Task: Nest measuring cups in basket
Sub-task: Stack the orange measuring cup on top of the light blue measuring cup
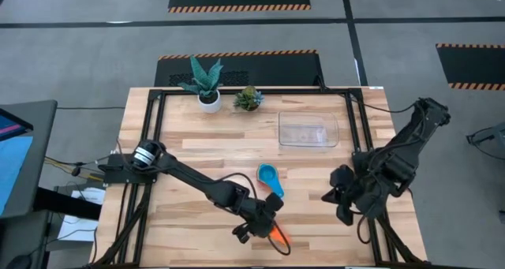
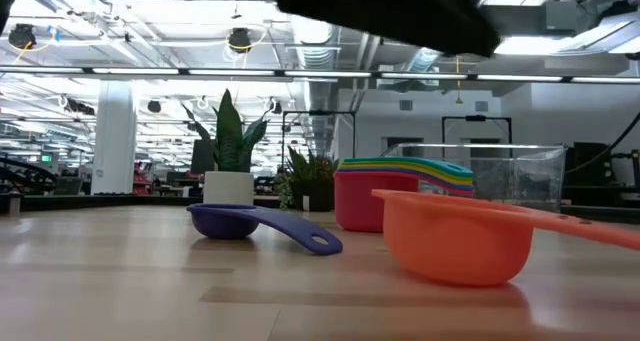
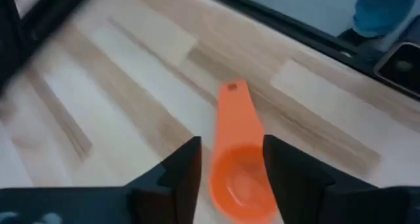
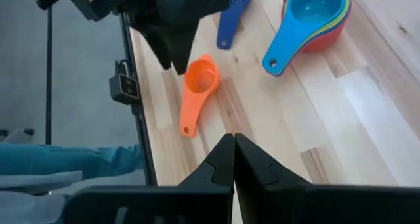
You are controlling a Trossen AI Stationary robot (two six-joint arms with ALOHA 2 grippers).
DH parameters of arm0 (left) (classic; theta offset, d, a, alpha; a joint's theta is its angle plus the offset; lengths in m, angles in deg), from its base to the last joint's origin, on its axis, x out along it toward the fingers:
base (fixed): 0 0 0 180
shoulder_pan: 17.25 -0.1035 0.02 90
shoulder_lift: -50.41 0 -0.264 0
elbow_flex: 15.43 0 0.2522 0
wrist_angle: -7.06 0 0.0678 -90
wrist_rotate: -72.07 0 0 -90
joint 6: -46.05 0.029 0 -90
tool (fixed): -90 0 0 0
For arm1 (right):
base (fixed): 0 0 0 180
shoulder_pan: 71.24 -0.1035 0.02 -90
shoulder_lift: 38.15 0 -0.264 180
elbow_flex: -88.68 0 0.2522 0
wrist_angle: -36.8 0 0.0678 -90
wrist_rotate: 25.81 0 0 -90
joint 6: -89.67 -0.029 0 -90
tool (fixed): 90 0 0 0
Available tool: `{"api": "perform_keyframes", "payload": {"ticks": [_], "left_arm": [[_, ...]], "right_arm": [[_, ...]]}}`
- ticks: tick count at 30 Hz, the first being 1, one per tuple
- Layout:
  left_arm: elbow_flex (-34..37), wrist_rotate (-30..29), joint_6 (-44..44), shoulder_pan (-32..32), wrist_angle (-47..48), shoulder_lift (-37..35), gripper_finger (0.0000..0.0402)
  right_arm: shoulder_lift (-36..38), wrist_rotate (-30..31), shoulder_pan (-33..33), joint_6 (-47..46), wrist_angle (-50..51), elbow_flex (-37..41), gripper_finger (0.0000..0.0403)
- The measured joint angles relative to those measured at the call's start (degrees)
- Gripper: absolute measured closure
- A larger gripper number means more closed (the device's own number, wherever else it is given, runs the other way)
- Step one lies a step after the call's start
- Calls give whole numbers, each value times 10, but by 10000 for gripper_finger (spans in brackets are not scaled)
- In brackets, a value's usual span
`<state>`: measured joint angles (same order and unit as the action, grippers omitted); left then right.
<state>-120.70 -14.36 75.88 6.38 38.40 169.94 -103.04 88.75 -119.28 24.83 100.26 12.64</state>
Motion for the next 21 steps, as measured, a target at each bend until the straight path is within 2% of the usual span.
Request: {"api": "perform_keyframes", "payload": {"ticks": [4, 6, 13, 17, 21], "left_arm": [[1, -60, 82, 17, -1, 19, 229], [1, -81, 94, 22, 6, 23, 226], [1, -84, 85, 27, 12, 24, 228], [0, -42, 45, 28, 59, 26, 228], [1, -78, 78, 34, 88, 34, 229]], "right_arm": [[0, -1, -1, 0, 3, 0, 380], [0, -2, -6, 1, 11, 0, 382], [0, -5, -23, 2, 18, 0, 379], [0, -5, -32, 2, 17, 0, 377], [0, -3, -42, -8, 17, 0, 377]]}}
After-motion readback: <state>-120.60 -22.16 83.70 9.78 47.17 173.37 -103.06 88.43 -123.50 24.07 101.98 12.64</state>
